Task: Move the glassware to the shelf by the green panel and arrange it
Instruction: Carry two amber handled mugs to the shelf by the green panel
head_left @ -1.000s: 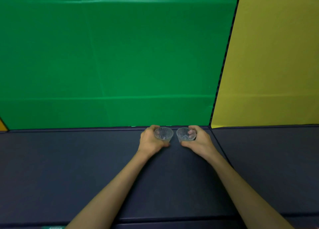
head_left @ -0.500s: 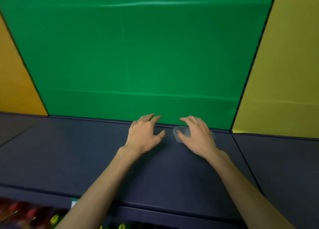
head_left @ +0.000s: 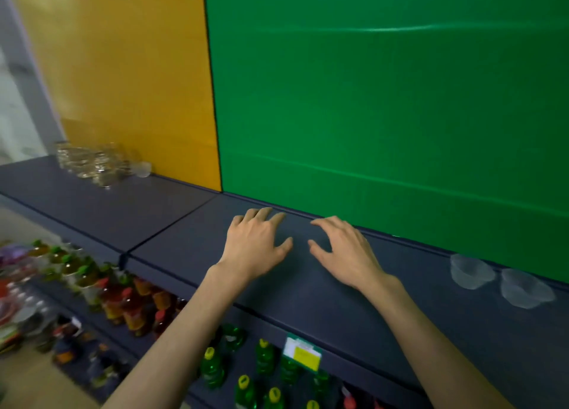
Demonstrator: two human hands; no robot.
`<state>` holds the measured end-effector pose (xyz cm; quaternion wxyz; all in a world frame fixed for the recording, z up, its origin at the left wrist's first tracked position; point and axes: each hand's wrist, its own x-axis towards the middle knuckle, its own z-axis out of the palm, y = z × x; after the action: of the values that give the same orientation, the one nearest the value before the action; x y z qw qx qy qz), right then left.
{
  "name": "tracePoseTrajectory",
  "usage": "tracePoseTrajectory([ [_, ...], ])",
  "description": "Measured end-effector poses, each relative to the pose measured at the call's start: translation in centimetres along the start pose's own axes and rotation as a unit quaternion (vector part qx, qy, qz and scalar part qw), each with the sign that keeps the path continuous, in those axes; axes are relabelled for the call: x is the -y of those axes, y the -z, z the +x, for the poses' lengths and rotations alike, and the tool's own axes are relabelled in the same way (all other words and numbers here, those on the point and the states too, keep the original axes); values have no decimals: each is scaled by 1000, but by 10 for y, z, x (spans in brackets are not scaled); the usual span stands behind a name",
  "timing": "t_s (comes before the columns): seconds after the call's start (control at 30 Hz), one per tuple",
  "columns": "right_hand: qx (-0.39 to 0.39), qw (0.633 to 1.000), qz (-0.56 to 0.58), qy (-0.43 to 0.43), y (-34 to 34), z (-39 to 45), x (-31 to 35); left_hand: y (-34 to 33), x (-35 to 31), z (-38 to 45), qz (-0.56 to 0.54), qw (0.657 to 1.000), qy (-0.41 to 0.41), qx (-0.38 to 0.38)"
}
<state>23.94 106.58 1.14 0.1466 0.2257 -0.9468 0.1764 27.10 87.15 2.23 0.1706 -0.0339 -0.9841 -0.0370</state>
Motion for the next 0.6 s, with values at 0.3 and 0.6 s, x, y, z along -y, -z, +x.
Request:
tracePoseTrajectory([
  [0.3, 15, 999, -24, 37, -74, 66, 175, 22, 192, -46, 21, 999, 48, 8],
  [0.6, 20, 997, -46, 61, -142, 134, 321, 45, 363, -76, 38, 996, 82, 18],
])
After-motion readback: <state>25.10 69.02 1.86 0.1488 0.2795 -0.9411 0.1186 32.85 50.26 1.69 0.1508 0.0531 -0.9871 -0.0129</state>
